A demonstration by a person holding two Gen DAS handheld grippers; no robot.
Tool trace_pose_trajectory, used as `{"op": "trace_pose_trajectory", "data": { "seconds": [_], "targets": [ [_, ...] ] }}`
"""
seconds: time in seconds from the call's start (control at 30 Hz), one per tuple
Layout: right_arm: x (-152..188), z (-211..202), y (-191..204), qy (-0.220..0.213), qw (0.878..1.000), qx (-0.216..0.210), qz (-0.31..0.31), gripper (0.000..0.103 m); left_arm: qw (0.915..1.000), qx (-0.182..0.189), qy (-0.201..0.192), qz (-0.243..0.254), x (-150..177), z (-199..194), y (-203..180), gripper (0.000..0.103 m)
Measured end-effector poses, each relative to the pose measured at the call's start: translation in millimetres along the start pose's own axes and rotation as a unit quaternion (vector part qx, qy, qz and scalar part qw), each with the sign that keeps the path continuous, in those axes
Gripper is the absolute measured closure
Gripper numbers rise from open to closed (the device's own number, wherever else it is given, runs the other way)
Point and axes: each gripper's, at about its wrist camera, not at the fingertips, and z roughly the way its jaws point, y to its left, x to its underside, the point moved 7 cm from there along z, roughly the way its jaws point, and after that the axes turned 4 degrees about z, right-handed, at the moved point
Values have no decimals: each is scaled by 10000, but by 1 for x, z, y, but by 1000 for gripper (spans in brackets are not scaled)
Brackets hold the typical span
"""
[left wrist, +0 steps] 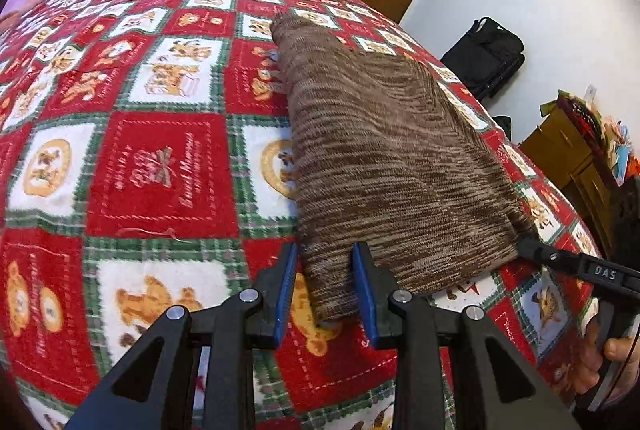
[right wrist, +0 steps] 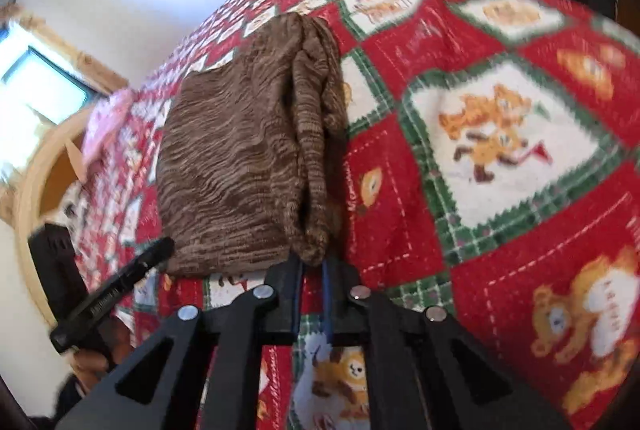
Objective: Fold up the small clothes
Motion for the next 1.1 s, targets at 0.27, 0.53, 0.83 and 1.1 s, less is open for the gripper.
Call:
{"op": "trace_pose_trajectory", "data": {
  "seconds": [0.27,0.53,0.83,1.1],
  "targets": [
    [-70,-45,42,-1067,9831,753,-1286,84,9957,-266,-687,554,-61,-28,-10,73],
    [-118,57,84,-719,9729,897,-2008,84,9957,-543,-656,356,-129,10,5,73],
    [-129,104,58,-624,9693,1107,-2104,86,9914,-1143,-627,133,-125,75,33,66],
    [-132,103,56,-837,9744,747,-1948,86,9824,-1697,-604,503,-125,84,30,36]
  ]
}}
